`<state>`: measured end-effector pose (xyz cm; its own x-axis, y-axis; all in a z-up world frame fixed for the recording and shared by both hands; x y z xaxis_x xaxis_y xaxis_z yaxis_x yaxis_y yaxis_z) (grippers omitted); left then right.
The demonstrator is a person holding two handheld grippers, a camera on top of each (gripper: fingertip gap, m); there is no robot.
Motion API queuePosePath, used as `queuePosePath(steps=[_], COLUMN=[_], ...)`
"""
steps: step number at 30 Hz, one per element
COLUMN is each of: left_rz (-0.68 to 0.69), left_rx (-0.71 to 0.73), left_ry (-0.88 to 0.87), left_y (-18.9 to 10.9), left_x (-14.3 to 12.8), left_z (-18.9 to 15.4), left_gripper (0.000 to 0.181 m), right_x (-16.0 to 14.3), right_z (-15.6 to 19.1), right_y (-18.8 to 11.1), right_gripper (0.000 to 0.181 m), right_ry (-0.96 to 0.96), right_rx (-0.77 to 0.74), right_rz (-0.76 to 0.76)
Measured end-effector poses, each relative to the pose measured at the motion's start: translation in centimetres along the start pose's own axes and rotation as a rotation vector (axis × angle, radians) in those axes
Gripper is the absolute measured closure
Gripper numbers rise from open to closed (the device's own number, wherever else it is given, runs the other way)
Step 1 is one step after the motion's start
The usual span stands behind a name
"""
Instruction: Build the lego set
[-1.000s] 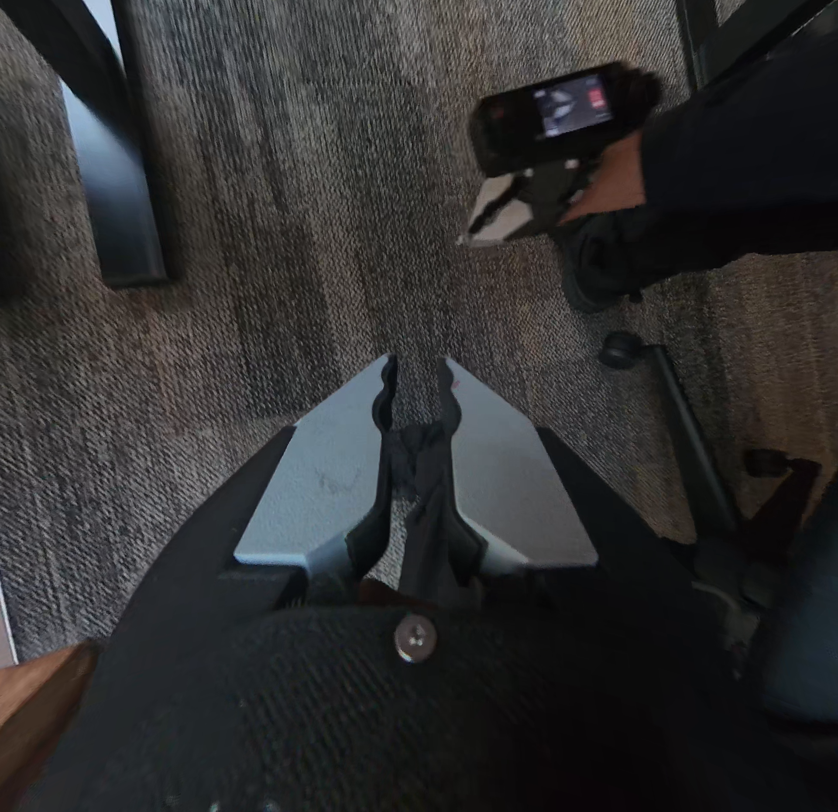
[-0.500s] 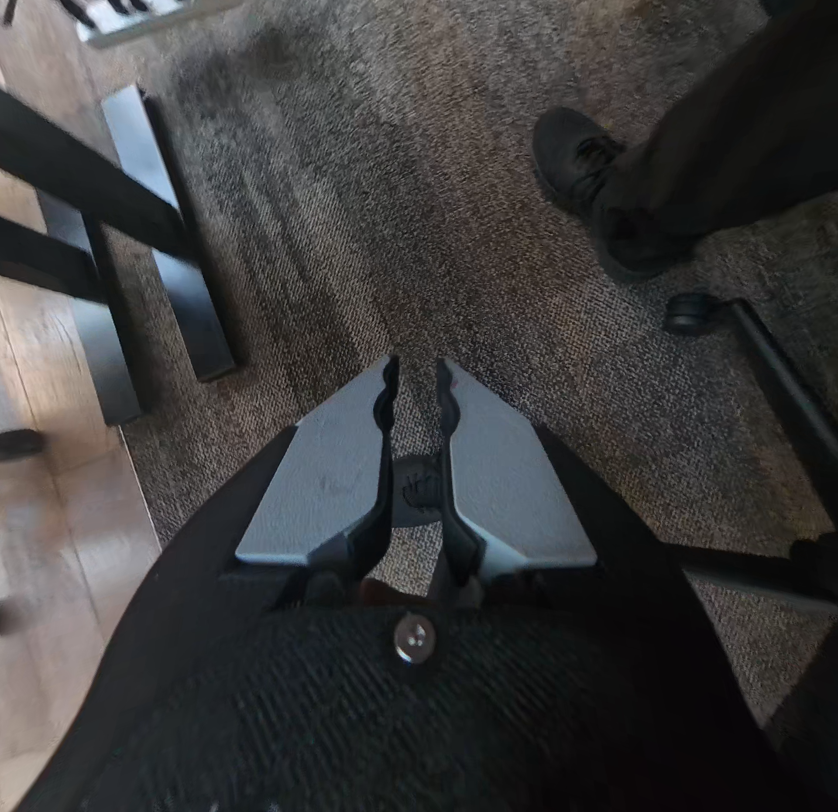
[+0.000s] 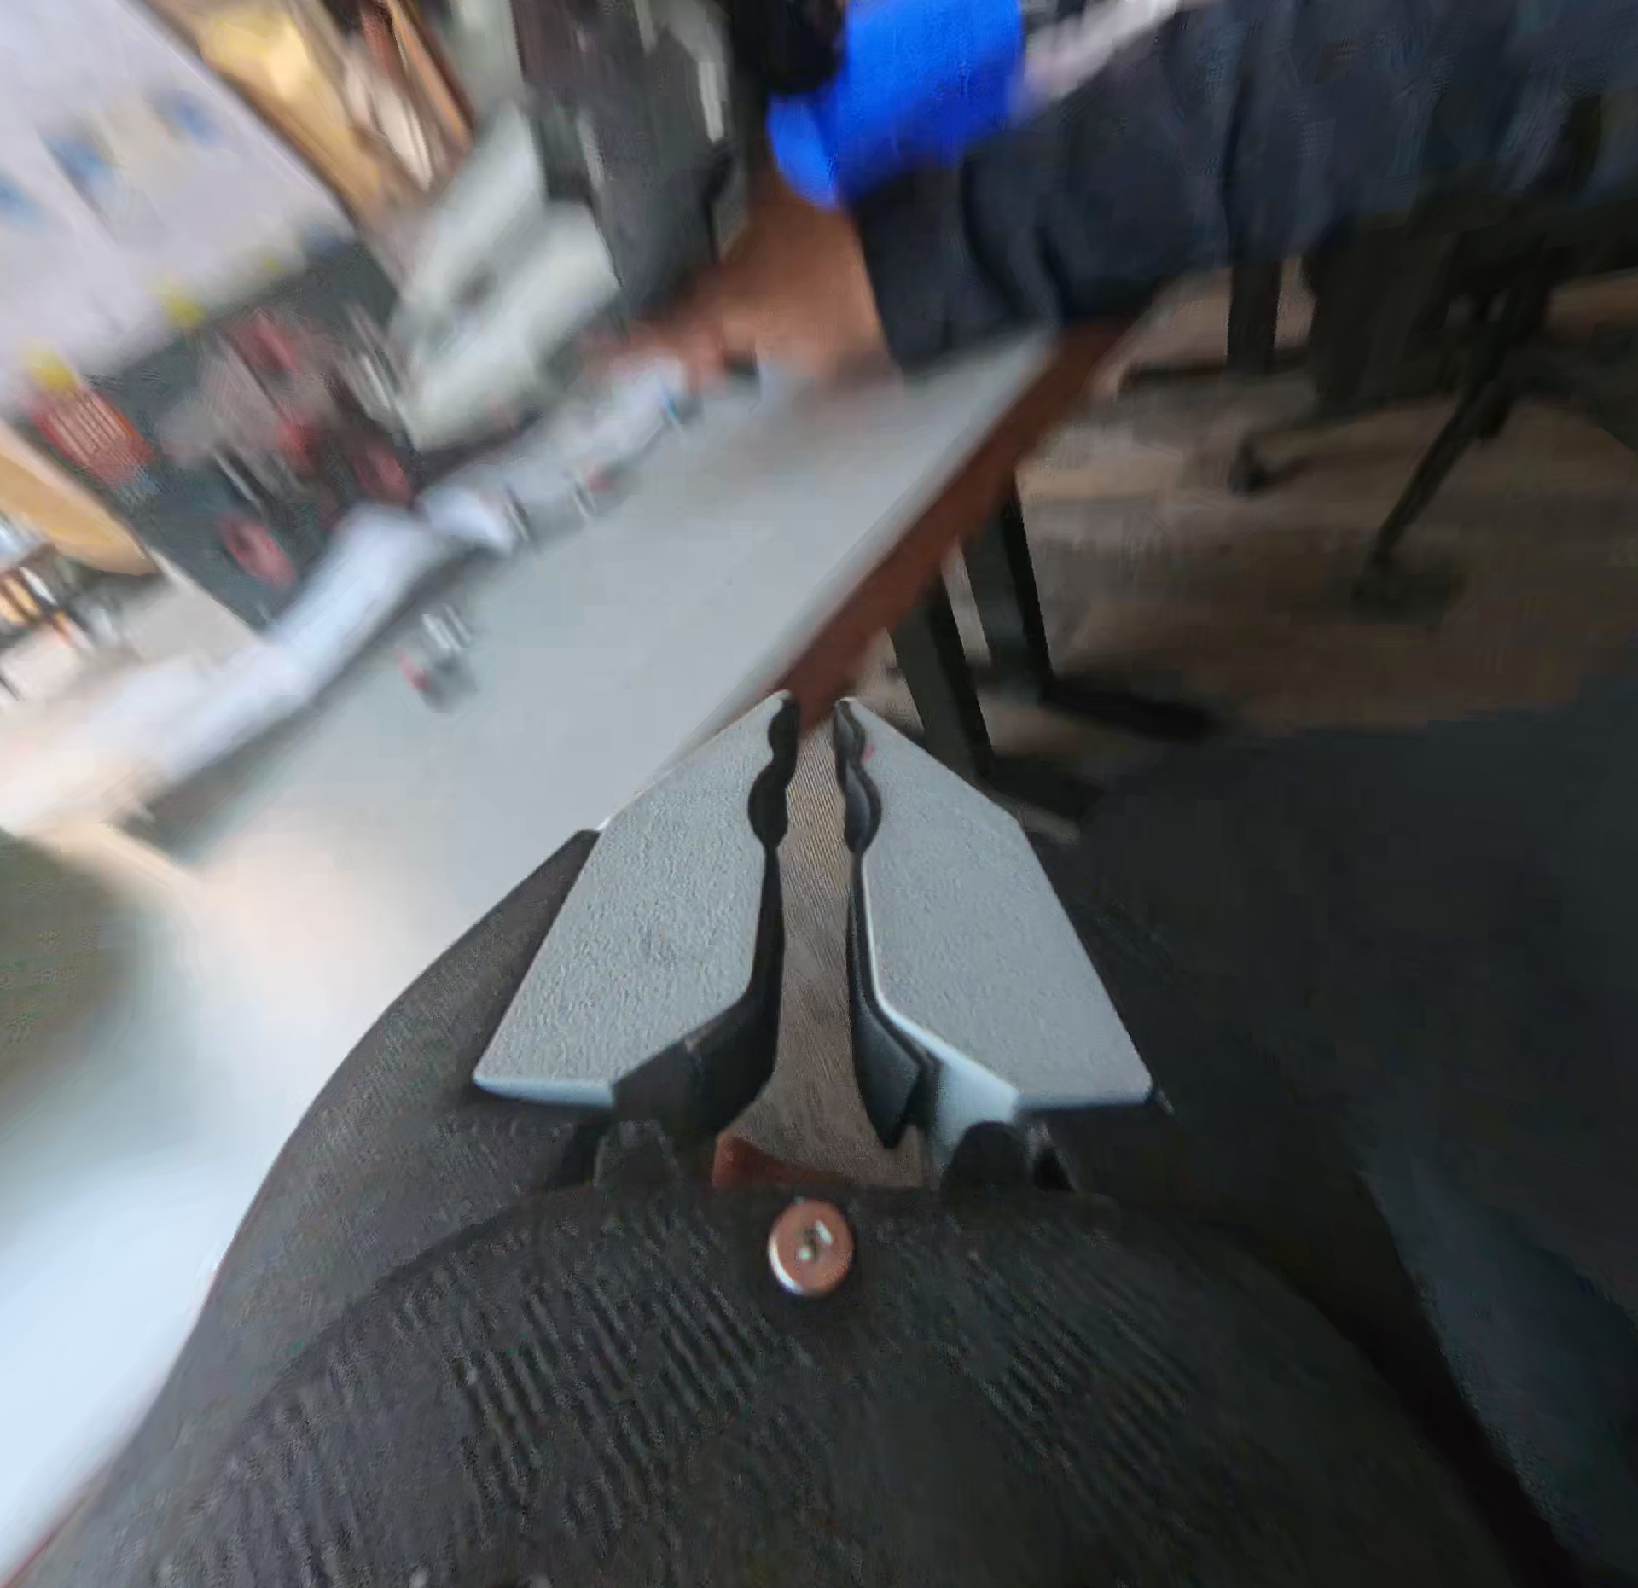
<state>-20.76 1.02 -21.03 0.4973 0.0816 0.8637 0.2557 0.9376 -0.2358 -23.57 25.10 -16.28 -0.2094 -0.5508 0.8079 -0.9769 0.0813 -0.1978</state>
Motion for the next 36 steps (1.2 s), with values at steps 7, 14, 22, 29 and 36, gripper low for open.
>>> queuePosePath(steps=[7, 14, 22, 29, 36], left_rz=[-0.25, -0.139, -0.098, -0.001, 0.047], left_rx=[0.181, 0.291, 0.294, 0.272, 0.282], left_ry=[0.136, 0.139, 0.099, 0.111, 0.118], left_y=[6.3, 16.2, 19.2, 20.6, 21.1], left_x=[10.3, 9.3, 5.9, 3.0, 1.7], left_z=[16.4, 24.2, 23.4, 22.8, 23.1], left_gripper=[0.181, 0.181, 0.181, 0.181, 0.181], right_x=[-1.3, -1.0, -1.2, -1.2, -0.9], right_z=[-1.7, 1.4, 1.5, 1.9, 0.8], right_y=[4.0, 3.3, 2.9, 3.2, 3.1], right_gripper=[0.176, 0.176, 0.176, 0.175, 0.176], right_ry=[-0.08, -0.183, -0.135, -0.264, -0.156], right_rx=[-0.066, 0.028, 0.056, 0.076, 0.096], right_rz=[0.027, 0.028, 0.026, 0.019, -0.014])
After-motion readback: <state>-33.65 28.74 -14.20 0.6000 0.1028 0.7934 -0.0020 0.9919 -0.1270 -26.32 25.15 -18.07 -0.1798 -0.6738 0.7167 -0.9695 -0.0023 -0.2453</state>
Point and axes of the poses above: each gripper's, where its closed fingertips meet, y out along the fingers, x out of its top, z = x × y across the jaws, the point moved 5 cm from there along -y, back along the fingers, and after that the axes turned 5 degrees about y, right-handed, at the moved point
